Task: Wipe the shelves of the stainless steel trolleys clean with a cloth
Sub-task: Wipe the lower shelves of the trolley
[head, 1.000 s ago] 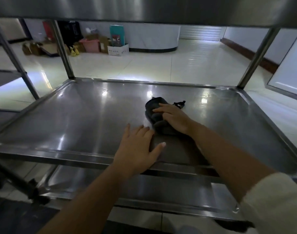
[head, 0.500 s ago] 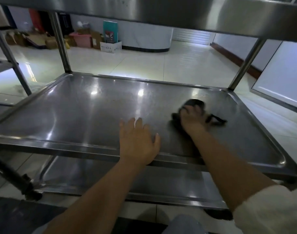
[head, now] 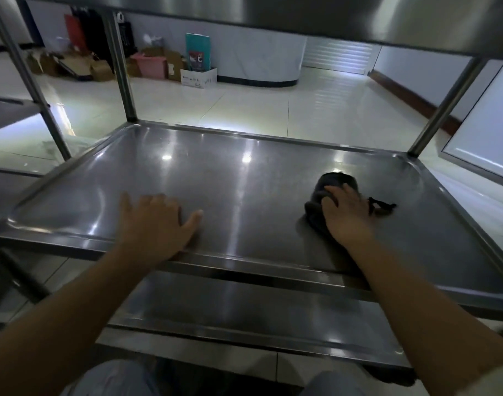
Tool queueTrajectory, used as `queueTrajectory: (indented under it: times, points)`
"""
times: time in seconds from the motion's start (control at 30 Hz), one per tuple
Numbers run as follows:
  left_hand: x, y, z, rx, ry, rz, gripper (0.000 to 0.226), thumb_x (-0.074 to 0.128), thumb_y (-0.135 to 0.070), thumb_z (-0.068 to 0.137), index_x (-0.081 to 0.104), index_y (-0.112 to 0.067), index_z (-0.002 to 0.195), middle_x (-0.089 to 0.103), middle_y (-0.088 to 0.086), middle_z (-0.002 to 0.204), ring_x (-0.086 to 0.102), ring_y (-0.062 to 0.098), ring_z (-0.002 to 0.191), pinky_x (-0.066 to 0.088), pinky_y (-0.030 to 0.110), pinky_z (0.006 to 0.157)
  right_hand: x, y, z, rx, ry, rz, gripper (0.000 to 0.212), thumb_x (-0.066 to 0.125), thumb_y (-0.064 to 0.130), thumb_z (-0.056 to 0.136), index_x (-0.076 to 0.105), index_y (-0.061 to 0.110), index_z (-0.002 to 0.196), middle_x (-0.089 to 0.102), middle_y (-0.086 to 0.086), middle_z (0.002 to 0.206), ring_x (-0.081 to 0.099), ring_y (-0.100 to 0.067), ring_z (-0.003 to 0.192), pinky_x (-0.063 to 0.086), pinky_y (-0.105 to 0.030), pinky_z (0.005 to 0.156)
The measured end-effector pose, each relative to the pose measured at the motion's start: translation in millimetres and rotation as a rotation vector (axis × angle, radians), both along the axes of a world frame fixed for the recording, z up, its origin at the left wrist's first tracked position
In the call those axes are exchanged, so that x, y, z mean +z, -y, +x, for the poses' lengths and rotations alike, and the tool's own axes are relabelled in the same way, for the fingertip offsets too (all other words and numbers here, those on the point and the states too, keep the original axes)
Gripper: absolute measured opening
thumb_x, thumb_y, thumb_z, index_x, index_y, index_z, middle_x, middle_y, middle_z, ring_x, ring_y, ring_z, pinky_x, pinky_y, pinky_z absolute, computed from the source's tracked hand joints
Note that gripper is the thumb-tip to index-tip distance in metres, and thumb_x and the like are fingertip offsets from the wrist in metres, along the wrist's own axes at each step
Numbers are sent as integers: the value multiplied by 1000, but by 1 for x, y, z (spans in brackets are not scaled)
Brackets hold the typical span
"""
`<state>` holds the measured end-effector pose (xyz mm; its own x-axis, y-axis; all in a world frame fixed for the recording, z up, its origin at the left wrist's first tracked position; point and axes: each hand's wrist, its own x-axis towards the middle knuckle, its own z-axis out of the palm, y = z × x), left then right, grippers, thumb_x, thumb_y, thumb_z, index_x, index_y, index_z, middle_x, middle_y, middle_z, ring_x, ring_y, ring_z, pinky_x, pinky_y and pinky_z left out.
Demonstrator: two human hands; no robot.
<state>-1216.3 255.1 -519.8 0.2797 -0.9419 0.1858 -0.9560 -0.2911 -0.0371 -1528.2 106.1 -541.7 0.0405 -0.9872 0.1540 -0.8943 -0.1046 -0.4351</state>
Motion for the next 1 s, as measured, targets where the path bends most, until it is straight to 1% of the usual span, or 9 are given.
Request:
queueTrajectory:
  times: [0.1,0.17,0.37,0.47,0.63,0.7,0.8,0.93,1.0]
  points:
    - [-4,-5,12,62,-39,36,63,25,-65,90,55,-16,115,55,12,128,47,32,121,25,51,109,3,3,43,-206,-41,75,52,26,51,89,34,37,139,13,-3,159,7,-36,144,2,-60,113]
    - [-5,-6,7,74,-44,71,68,26,-63,92,47,-9,127,46,18,137,42,35,126,29,49,107,6,-3,76,-168,-61,82,52,26,52,90,33,38,139,12,-2,159,6,-37,143,3,-62,111]
    - [-2,-4,8,94,-127,46,63,30,-60,93,42,-13,133,43,15,139,37,33,129,31,49,107,6,-31,183,458,-85,72,48,26,50,92,32,45,139,13,5,159,6,-30,145,12,-53,115]
    - [-7,-3,12,80,-127,58,62,27,-59,94,39,-14,136,41,16,140,36,33,130,29,51,108,3,-32,185,568,-118,50,54,21,55,87,30,47,140,14,9,159,10,-24,145,10,-49,116]
    - [-9,3,14,27,-61,213,79,16,-66,93,20,-9,148,21,20,154,21,37,139,20,60,109,-3,-9,114,229,-154,-22,64,13,57,80,36,43,138,22,6,157,19,-22,143,16,-53,115]
    - [-5,3,25,-51,-50,189,78,17,-69,91,31,-13,143,31,16,149,30,35,134,26,55,104,-3,1,81,121,-138,-4,58,18,51,87,37,37,139,24,2,156,18,-24,144,17,-51,115]
    - [0,-3,66,-209,-54,84,63,18,-66,90,53,-24,122,53,5,128,49,26,113,40,43,94,1,7,67,3,-101,68,50,26,44,94,34,33,142,19,-1,158,11,-28,145,12,-51,116]
    - [-3,-12,126,-120,-70,21,62,18,-64,90,58,-25,116,58,1,114,52,21,102,41,39,91,13,5,124,-168,-16,167,52,26,47,93,32,32,142,8,-5,159,2,-38,143,4,-58,114]
    - [-8,-11,136,-114,-110,-20,63,16,-62,91,60,-24,114,59,1,112,52,21,102,41,40,93,15,1,167,-140,-14,156,52,26,48,92,34,33,141,8,-4,159,2,-38,143,3,-60,113]
